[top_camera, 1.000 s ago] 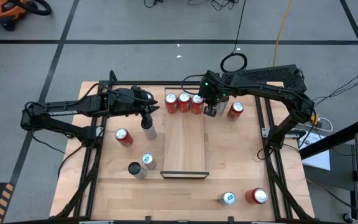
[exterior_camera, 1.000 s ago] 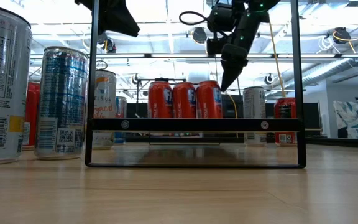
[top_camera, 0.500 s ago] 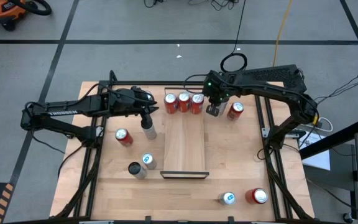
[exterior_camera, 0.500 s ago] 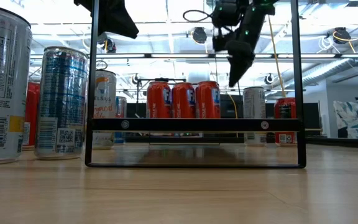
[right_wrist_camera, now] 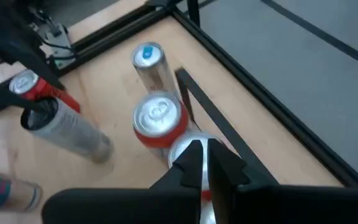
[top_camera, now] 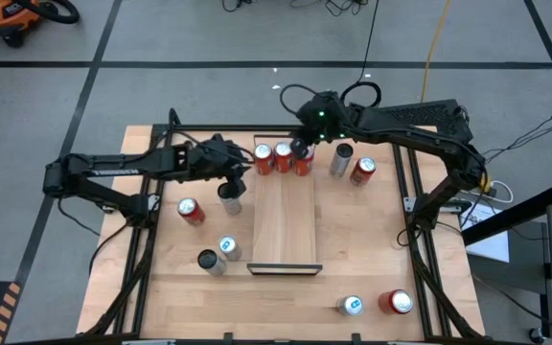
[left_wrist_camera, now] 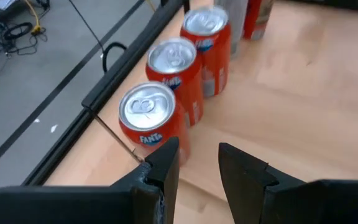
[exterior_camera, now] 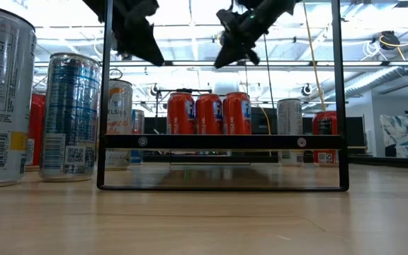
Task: Place canned beverage on shelf
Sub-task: Adjust the orange soda cans on the shelf
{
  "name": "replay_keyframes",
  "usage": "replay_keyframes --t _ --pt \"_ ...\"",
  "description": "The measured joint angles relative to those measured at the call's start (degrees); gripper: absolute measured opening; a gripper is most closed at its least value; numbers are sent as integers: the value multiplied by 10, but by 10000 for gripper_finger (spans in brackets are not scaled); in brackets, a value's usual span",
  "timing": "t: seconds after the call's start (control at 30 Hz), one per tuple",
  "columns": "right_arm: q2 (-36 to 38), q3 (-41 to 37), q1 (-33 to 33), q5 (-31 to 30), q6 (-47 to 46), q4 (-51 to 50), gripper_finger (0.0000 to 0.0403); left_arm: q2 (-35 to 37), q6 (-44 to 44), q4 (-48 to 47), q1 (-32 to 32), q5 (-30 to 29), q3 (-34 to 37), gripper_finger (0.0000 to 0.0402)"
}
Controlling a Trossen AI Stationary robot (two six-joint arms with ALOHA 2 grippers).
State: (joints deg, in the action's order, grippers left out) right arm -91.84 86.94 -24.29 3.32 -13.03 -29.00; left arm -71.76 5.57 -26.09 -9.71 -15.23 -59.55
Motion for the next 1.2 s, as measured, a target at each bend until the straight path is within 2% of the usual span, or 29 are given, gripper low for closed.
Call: replay_keyframes --t 0.13,0.57,1.2 --pt "-32 0 1 29 -15 17 0 -23 -10 3 -11 1 0 118" --pt "-84 0 0 28 -22 13 0 -37 -19 -1 -63 18 0 118" --pt "-84 0 10 28 -24 -28 0 -85 -29 17 -79 51 0 118"
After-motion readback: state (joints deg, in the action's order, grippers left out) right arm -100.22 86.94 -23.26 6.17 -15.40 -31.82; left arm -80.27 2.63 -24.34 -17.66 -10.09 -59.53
